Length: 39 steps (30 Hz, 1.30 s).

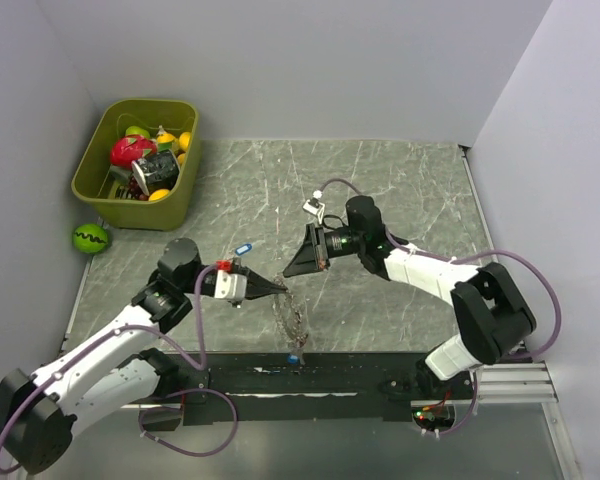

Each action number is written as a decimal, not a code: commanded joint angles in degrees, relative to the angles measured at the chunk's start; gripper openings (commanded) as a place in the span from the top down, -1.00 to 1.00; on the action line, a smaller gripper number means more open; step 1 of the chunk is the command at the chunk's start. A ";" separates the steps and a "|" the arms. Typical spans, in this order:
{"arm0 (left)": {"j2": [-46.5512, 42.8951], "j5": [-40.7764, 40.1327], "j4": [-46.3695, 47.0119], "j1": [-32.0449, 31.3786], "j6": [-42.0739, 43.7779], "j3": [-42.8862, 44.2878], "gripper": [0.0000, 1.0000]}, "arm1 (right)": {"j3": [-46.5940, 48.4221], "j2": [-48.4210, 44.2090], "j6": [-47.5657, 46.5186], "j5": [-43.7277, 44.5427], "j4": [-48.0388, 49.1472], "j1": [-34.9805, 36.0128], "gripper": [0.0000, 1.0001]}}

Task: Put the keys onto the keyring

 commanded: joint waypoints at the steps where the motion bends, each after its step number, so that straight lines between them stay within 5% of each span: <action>1: 4.81 -2.87 6.47 -0.39 -0.56 -1.89 0.98 | -1.58 2.57 -1.18 0.36 6.37 -0.80 1.00; 8: 12.02 -3.49 3.32 -1.80 3.22 -1.19 0.98 | -5.79 8.55 5.31 -0.43 20.66 -2.47 1.00; 18: 10.54 -9.55 1.99 -5.13 5.77 -4.00 0.98 | -9.31 8.64 12.53 -2.98 35.63 -4.06 1.00; 30: 6.84 -16.93 4.71 -6.63 4.28 -8.75 0.98 | -10.90 2.40 -1.08 0.27 21.85 -4.32 1.00; 39: 7.20 -19.22 5.24 -6.98 4.19 -7.87 0.98 | -10.02 2.31 0.58 -0.70 24.84 -4.41 1.00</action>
